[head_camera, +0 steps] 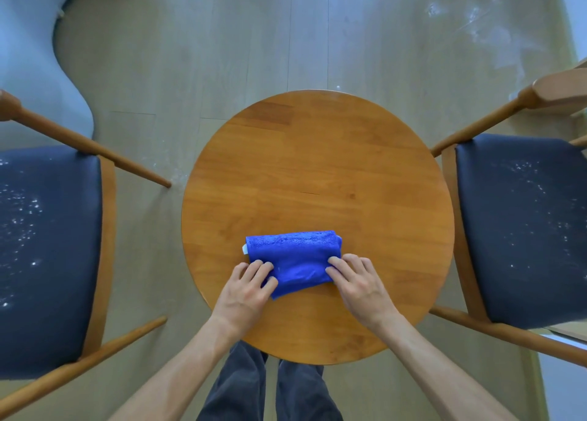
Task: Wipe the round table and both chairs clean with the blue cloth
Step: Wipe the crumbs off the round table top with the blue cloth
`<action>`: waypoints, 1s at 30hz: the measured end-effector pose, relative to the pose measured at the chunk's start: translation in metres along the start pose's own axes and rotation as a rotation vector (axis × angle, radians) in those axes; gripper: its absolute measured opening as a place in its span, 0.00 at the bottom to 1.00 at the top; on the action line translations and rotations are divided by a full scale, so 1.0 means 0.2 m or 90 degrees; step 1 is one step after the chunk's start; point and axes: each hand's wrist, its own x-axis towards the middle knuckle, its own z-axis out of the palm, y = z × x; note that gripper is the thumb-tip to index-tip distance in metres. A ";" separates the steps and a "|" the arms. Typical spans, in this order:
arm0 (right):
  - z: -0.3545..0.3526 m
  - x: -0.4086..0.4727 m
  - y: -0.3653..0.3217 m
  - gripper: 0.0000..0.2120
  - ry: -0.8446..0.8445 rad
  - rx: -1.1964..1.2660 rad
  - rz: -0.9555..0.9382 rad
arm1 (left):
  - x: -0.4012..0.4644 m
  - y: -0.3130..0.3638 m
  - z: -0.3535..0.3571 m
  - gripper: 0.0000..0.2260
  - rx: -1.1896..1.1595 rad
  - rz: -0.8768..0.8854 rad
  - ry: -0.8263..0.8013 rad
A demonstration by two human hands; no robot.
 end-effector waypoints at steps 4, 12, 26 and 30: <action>-0.04 0.07 -0.01 0.04 -0.006 0.041 0.004 | 0.01 0.01 -0.04 0.05 -0.046 -0.030 -0.037; 0.08 0.37 -0.03 0.25 -0.232 0.087 -0.227 | -0.05 -0.15 -0.10 0.11 -0.195 -0.370 0.104; 0.26 0.40 0.05 0.31 -0.030 -0.051 0.494 | -0.13 -0.21 0.03 0.29 -0.127 -0.523 -0.188; 0.31 0.38 -0.33 0.32 -0.040 -0.024 0.308 | -0.14 -0.20 0.07 0.31 -0.117 -0.522 -0.214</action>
